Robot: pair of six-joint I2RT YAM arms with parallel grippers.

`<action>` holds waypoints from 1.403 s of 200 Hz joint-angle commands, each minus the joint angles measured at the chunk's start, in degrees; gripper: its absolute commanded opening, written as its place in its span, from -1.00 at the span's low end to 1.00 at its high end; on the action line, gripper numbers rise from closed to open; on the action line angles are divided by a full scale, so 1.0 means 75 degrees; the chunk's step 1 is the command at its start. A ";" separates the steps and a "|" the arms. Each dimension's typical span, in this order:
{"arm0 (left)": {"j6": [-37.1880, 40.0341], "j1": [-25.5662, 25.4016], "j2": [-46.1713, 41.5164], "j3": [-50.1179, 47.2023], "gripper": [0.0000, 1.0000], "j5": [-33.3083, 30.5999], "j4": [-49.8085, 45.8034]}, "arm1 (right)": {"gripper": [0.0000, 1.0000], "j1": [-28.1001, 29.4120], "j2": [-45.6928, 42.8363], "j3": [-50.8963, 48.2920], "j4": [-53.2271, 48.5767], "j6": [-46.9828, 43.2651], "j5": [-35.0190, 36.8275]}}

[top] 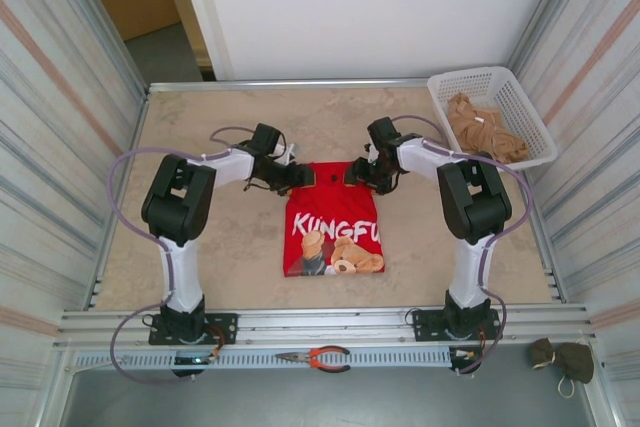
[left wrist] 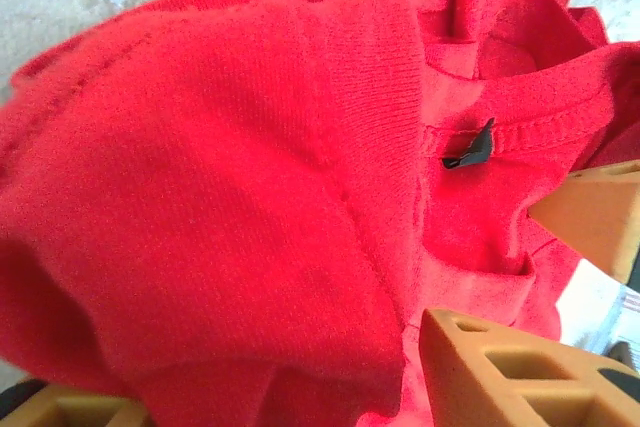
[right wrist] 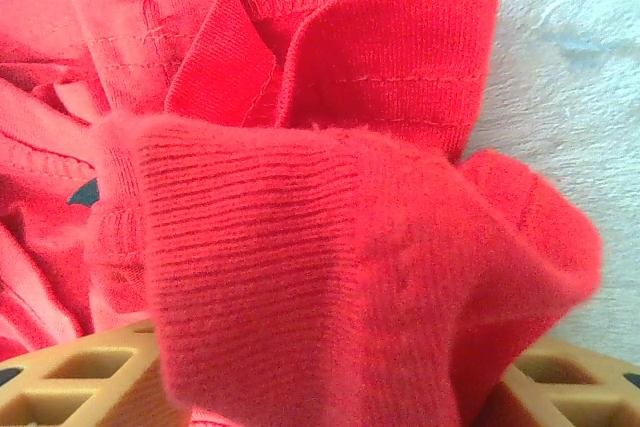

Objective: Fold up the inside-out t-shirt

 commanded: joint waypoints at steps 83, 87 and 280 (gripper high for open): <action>-0.0200 0.0166 -0.0163 -0.0377 -1.00 0.0355 0.1123 | -1.00 -0.0205 -0.0150 -0.0598 0.1241 0.0467 -0.1004; -0.0286 0.0208 -0.0321 -0.0482 -1.00 0.0350 0.1244 | -1.00 -0.0236 -0.0318 -0.0655 0.1245 0.0469 -0.1014; -0.0372 0.1095 -0.0583 0.2756 -1.00 0.0559 0.0165 | -1.00 -0.1108 -0.0733 0.1953 0.0729 0.0994 -0.1510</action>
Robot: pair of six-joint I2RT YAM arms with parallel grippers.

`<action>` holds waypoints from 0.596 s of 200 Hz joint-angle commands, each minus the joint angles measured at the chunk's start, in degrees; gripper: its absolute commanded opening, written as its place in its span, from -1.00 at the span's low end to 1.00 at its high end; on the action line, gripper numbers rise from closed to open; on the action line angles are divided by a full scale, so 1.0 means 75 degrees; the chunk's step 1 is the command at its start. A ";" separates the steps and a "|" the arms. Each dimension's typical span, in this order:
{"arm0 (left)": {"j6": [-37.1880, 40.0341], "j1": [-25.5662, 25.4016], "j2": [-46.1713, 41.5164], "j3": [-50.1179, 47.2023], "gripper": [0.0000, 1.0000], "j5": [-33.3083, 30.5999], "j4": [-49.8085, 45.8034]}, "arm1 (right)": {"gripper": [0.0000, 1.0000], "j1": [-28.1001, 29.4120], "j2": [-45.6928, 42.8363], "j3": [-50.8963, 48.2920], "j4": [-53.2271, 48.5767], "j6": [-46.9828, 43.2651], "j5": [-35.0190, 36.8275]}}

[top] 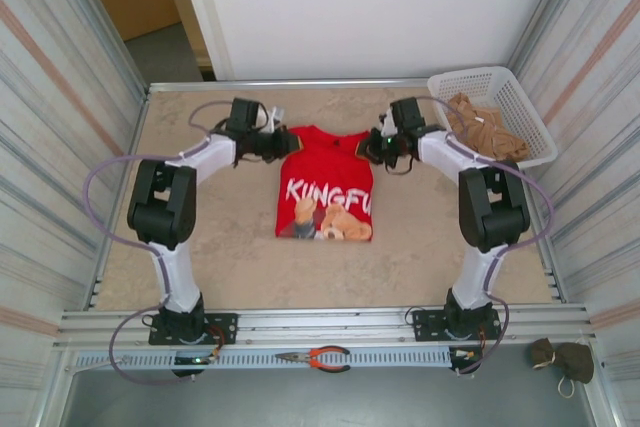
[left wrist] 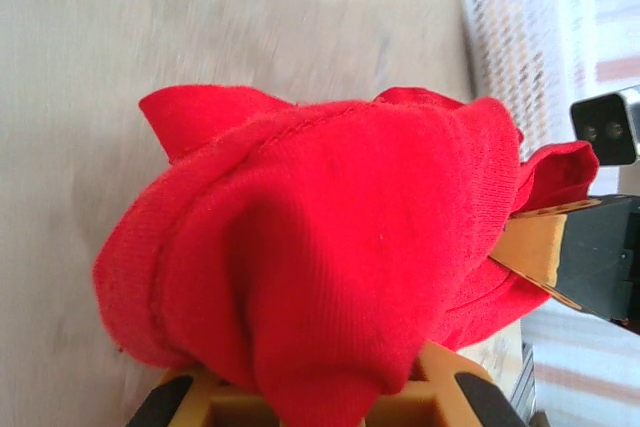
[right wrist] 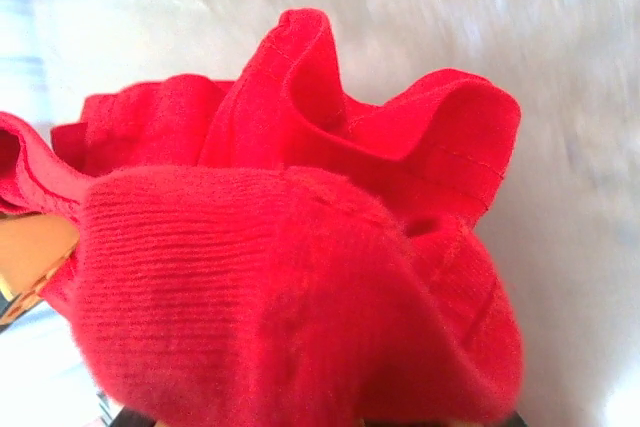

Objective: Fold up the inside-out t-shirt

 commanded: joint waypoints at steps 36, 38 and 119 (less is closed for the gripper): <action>0.0335 0.0286 -0.0550 0.2294 -1.00 0.0182 -0.0883 | -1.00 -0.0383 -0.0499 0.2277 -0.0997 0.0049 -0.0181; 0.0334 0.0269 -0.0592 0.2246 -1.00 0.0178 -0.0864 | -1.00 -0.0380 -0.0547 0.2246 -0.1015 0.0052 -0.0180; 0.0268 -0.0838 -0.2703 -0.3238 -1.00 -0.0472 0.1413 | -1.00 0.0787 -0.3446 -0.3585 0.0806 0.0245 0.0836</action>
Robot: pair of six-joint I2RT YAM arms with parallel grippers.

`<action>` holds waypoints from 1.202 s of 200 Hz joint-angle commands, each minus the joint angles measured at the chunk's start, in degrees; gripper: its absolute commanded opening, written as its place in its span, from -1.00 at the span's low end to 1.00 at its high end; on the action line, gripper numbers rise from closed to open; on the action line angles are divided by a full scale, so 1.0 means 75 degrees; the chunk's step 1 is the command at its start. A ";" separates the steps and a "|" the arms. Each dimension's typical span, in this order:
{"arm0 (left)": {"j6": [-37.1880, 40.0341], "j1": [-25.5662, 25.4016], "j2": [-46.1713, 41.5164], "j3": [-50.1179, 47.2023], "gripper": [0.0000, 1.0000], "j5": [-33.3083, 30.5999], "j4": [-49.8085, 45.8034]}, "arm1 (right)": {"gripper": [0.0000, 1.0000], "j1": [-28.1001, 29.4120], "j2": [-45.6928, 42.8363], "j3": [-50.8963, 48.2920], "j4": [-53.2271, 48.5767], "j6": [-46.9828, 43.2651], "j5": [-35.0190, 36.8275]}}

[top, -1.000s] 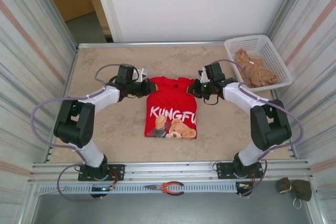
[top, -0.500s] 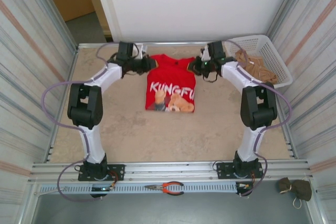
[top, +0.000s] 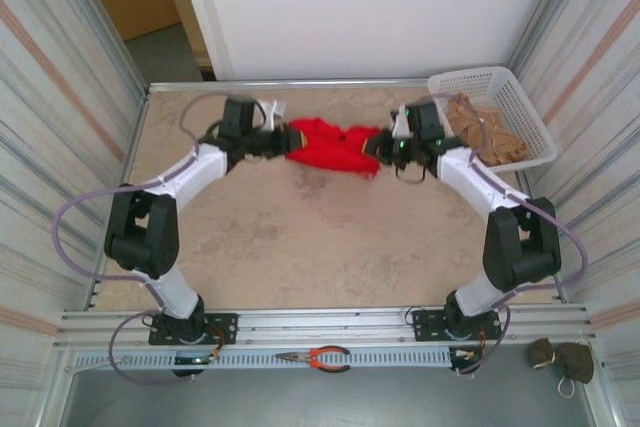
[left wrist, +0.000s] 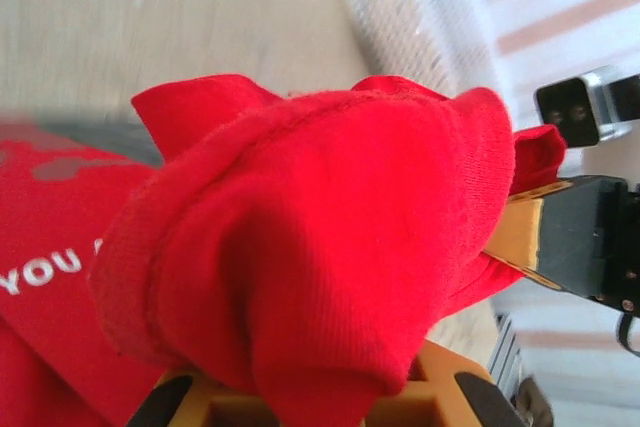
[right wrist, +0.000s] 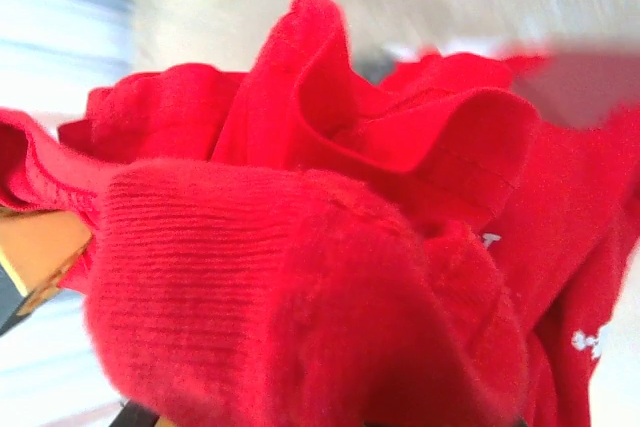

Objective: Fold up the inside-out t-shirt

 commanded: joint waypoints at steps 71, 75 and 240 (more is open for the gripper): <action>0.0798 -0.0399 -0.0212 -0.1464 -1.00 -0.1684 0.0563 | -1.00 0.0469 -0.0610 -0.1535 0.0561 -0.0577 0.1873; 0.0860 -0.0405 -0.0086 -0.1340 -1.00 -0.1736 0.0495 | -1.00 0.0432 -0.0451 -0.1430 0.0584 -0.0635 0.1888; 0.1119 0.0227 0.1913 0.0986 0.28 -0.2745 -0.0858 | 0.34 -0.0466 0.1209 -0.0010 0.0266 -0.0987 0.2392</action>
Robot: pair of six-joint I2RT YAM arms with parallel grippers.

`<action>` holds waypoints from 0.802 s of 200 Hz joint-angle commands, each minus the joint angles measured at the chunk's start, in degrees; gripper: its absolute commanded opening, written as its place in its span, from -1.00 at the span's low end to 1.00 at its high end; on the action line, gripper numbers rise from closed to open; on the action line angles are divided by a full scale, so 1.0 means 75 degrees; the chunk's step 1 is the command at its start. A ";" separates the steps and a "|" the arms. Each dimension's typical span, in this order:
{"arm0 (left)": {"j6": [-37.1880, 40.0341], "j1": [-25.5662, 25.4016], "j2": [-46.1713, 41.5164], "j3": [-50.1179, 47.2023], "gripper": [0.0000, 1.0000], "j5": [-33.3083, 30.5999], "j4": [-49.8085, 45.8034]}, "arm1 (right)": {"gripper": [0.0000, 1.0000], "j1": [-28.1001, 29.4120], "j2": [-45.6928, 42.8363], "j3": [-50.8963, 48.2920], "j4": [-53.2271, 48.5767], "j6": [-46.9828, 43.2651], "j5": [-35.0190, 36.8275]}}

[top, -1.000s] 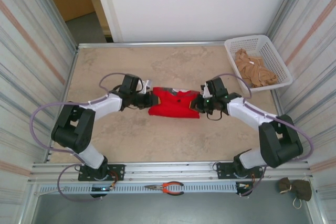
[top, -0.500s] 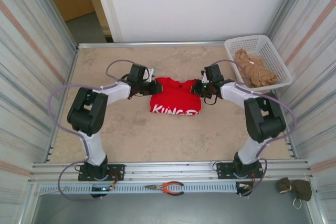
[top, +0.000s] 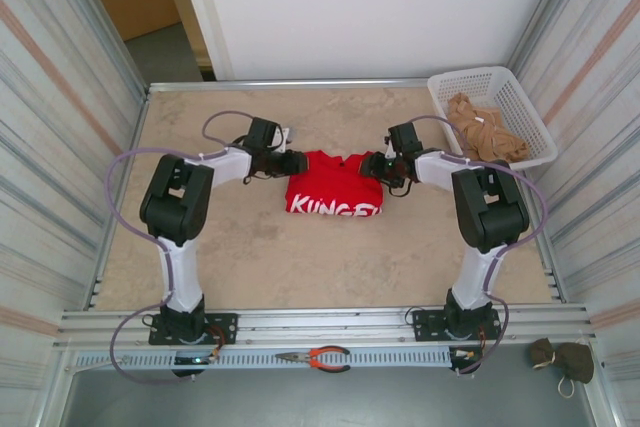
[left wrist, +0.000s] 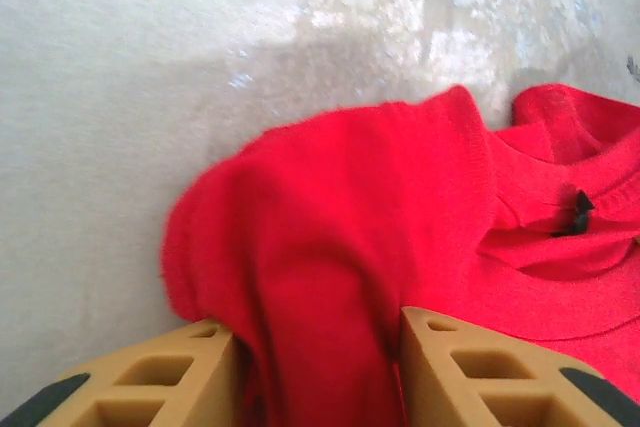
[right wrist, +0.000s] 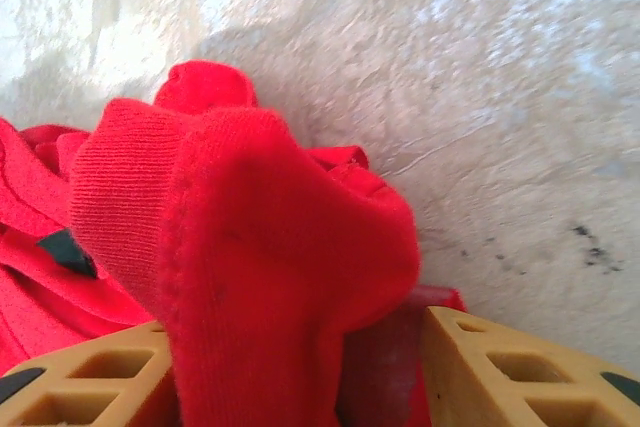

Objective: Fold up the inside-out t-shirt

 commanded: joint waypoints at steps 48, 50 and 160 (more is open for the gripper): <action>-0.0567 0.0299 -0.1805 -0.0699 0.40 -0.0089 -0.0960 | 0.46 -0.0576 -0.2923 -0.0762 -0.0976 0.0184 0.0395; -0.0607 0.0289 -0.1859 -0.0778 0.40 -0.0060 -0.0928 | 0.47 -0.0576 -0.3002 -0.0810 -0.0980 0.0218 0.0380; -0.1667 -0.0497 -0.2057 -0.2351 0.49 0.0279 0.0113 | -0.78 -0.0090 -0.1866 -0.0205 -0.0090 0.0329 -0.1121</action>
